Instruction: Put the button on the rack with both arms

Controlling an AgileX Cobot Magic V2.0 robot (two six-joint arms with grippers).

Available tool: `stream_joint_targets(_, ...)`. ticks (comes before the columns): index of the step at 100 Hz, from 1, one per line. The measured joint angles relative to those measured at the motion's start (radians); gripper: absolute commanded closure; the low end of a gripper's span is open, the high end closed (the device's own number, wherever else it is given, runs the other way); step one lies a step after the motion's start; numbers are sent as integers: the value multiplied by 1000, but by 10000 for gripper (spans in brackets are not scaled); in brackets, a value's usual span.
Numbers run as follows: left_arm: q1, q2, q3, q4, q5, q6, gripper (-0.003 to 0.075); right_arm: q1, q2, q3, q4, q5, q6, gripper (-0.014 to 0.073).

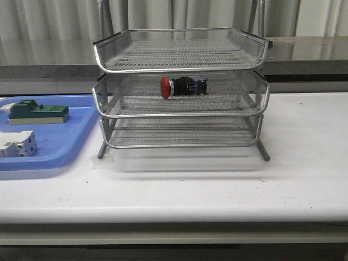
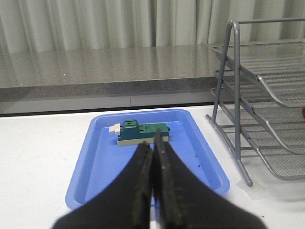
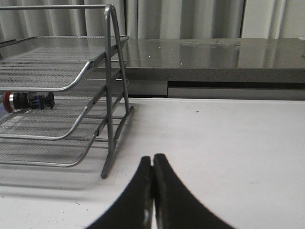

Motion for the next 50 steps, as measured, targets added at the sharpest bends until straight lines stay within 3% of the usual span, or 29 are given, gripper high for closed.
stream_joint_targets(21, 0, -57, 92, 0, -15, -31, 740, 0, 0, 0, 0, -2, 0, 654)
stream_joint_targets(50, 0, -57, 92, 3, -113, -52, 740, 0, 0, 0, 0, -2, 0, 654)
